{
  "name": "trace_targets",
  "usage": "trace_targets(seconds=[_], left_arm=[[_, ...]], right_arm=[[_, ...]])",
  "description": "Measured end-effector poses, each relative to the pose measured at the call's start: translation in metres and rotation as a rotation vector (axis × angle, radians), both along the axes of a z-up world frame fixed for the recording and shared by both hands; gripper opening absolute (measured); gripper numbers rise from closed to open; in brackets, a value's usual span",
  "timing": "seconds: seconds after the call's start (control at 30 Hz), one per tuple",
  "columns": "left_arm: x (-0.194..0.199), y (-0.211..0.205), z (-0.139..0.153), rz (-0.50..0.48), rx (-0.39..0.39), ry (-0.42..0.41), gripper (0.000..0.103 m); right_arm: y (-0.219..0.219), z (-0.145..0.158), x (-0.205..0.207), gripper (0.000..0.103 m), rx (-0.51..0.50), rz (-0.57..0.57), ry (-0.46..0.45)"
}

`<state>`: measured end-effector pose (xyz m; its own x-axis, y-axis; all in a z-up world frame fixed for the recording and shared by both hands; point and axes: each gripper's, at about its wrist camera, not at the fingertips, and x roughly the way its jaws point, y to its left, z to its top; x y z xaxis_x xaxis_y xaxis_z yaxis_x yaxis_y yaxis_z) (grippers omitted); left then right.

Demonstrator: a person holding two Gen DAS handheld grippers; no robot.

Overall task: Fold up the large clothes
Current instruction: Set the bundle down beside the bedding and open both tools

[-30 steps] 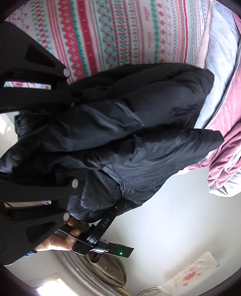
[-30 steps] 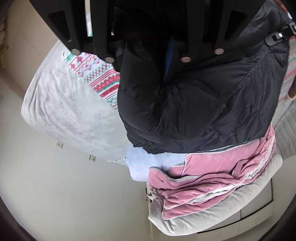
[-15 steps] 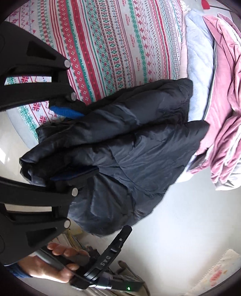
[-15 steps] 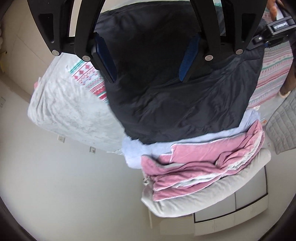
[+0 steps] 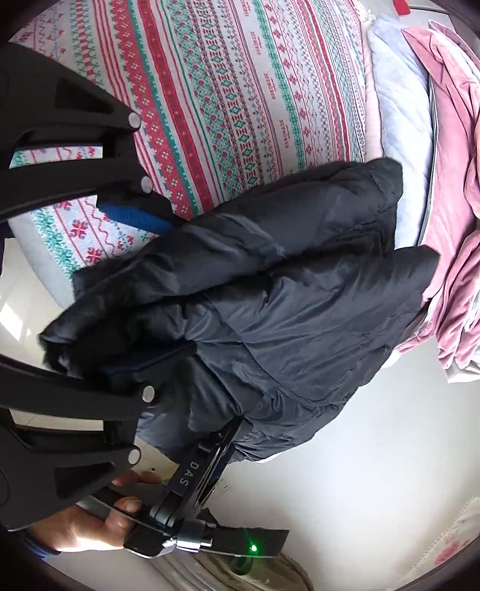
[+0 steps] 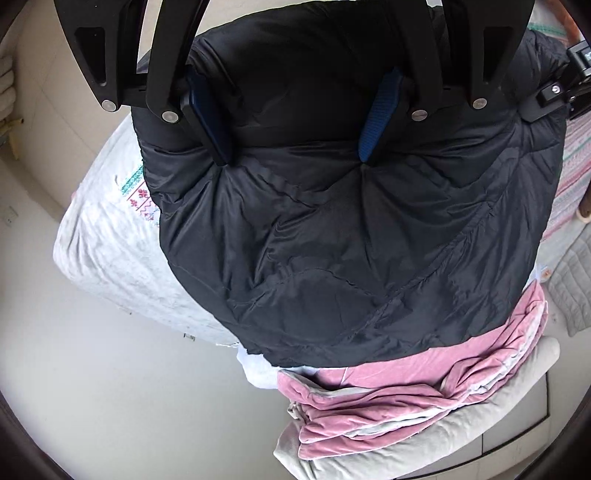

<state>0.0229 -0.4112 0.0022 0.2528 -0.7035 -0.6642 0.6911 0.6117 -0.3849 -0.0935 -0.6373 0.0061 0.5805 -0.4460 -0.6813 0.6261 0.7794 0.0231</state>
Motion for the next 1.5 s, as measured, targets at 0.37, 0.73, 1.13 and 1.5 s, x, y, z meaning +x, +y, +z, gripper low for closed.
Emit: trace_targets(seconds=[0.37, 0.73, 1.13, 1.5], left_arm=[[-0.03, 0.068, 0.035, -0.002, -0.017, -0.124, 0.064], [-0.07, 0.16, 0.068, 0.067, -0.014, -0.267, 0.081], [-0.138, 0.235, 0.113, 0.083, -0.1, -0.513, 0.102], [-0.156, 0.223, 0.115, 0.029, -0.051, -0.543, 0.102]], right_arm=[[0.086, 0.05, -0.036, 0.073, -0.088, 0.0, -0.136], [0.22, 0.09, -0.088, 0.086, -0.2, -0.042, -0.186], [0.311, 0.126, -0.165, 0.103, -0.24, -0.167, -0.206], [0.323, 0.128, -0.182, 0.103, -0.297, -0.281, -0.143]])
